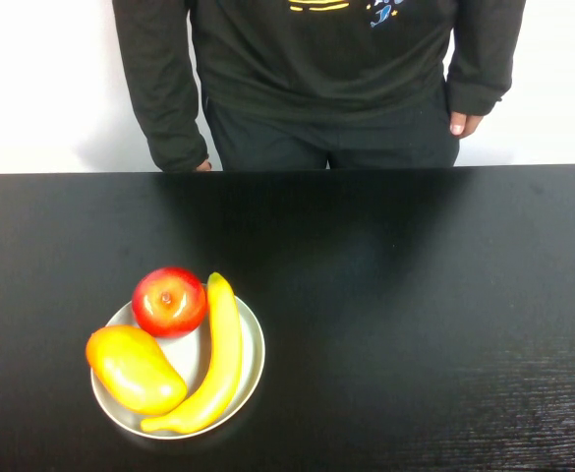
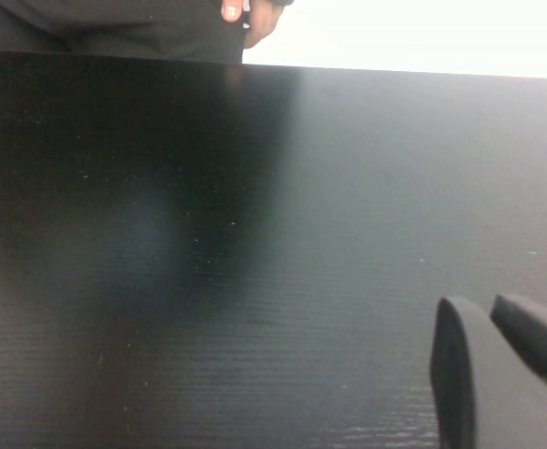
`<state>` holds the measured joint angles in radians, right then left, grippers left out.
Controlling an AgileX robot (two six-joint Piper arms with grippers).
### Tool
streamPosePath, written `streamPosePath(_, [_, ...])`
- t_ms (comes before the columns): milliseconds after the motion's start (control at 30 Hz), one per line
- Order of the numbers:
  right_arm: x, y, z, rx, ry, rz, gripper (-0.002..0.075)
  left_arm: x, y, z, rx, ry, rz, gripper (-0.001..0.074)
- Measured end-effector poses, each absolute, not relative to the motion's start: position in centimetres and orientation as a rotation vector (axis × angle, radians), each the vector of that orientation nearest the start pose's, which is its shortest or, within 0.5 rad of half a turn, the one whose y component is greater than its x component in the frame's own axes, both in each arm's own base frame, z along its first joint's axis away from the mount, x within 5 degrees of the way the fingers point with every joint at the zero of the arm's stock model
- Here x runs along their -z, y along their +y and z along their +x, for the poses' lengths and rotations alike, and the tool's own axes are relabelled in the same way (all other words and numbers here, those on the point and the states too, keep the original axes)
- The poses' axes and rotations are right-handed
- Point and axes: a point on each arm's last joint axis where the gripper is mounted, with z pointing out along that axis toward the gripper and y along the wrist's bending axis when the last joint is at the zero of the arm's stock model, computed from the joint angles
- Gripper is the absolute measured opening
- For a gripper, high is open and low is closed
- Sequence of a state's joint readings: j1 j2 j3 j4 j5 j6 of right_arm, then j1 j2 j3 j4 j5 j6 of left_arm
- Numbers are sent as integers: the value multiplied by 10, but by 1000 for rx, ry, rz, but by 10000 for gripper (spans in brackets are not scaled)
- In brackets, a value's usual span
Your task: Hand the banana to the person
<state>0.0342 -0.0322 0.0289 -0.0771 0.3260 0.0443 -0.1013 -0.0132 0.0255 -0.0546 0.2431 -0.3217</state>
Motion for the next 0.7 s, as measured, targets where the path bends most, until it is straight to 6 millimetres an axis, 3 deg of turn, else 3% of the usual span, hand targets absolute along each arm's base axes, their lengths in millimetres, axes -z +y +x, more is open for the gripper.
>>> streamPosePath(233, [-176,0,53,18,1805,-39,-7,-198,-6,56,463,1564,-296,-4])
streamPosePath(367, [-176,0,53,18,1805,-39,-7,-198,-7,56,516,1566,-349,-4])
streamPosePath(533, [-176,0,53,18,1805,-39,-7,-229,-9,56,517,1723,-370,-4])
streamPosePath(700, [-176,0,53,18,1805,-39,-7,-275,-14,67,356,2033,-196,-4])
